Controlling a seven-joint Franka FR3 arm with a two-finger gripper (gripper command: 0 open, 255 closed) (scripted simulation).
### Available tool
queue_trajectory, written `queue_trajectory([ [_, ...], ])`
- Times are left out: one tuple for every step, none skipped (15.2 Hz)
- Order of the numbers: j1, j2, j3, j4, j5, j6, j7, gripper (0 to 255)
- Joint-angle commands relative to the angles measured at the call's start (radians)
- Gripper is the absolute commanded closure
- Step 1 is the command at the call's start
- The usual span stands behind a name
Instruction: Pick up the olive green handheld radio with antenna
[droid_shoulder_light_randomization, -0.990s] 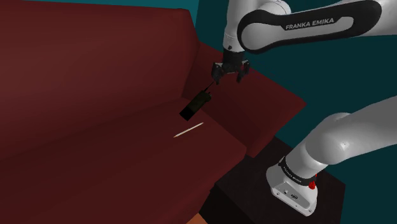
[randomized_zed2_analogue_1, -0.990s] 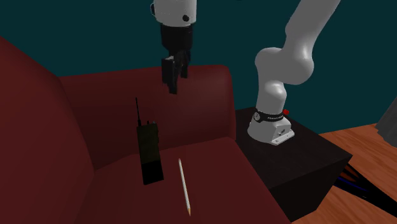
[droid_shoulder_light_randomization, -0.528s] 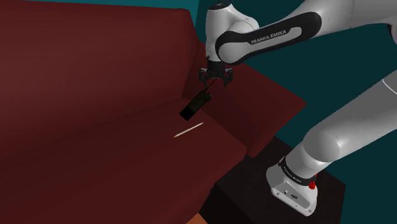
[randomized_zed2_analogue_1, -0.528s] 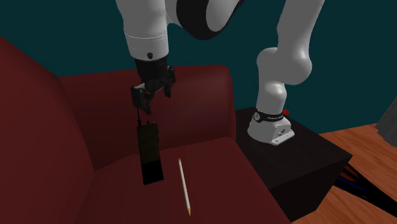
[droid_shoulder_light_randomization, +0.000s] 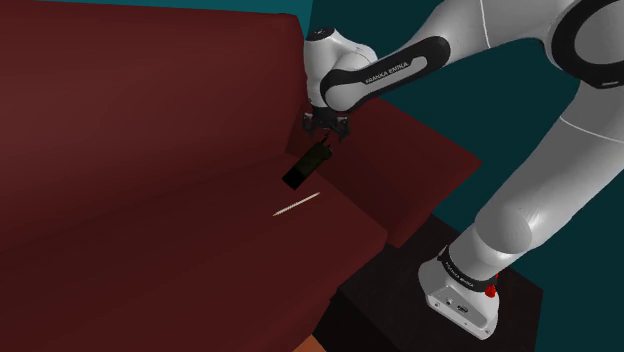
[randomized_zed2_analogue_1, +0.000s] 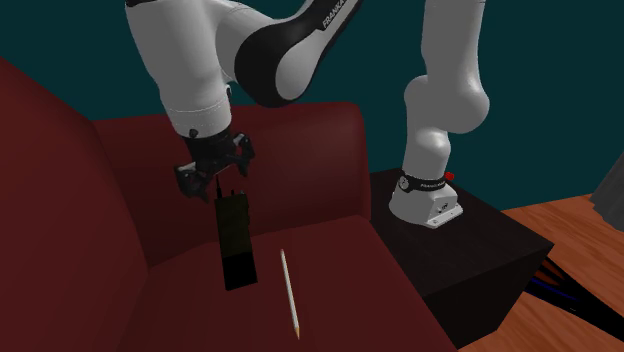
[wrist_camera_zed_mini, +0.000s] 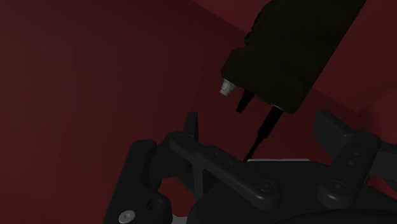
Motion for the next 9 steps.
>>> queue_trajectory([
  [0.002,0.019,-0.002,-0.005,-0.015,0.019,0.020,0],
  [0.003,0.028,-0.003,-0.009,-0.022,0.029,0.027,0],
  [0.003,0.036,-0.005,-0.012,-0.029,0.039,0.034,0],
  [0.004,0.045,-0.006,-0.016,-0.036,0.049,0.042,0],
  [0.004,0.050,-0.007,-0.018,-0.040,0.055,0.046,0],
  [0.004,0.050,-0.007,-0.018,-0.040,0.055,0.046,0],
  [0.005,0.048,-0.006,-0.018,-0.038,0.053,0.045,255],
  [0.005,0.048,-0.006,-0.017,-0.038,0.053,0.045,255],
  [0.005,0.048,-0.006,-0.017,-0.038,0.053,0.046,255],
])
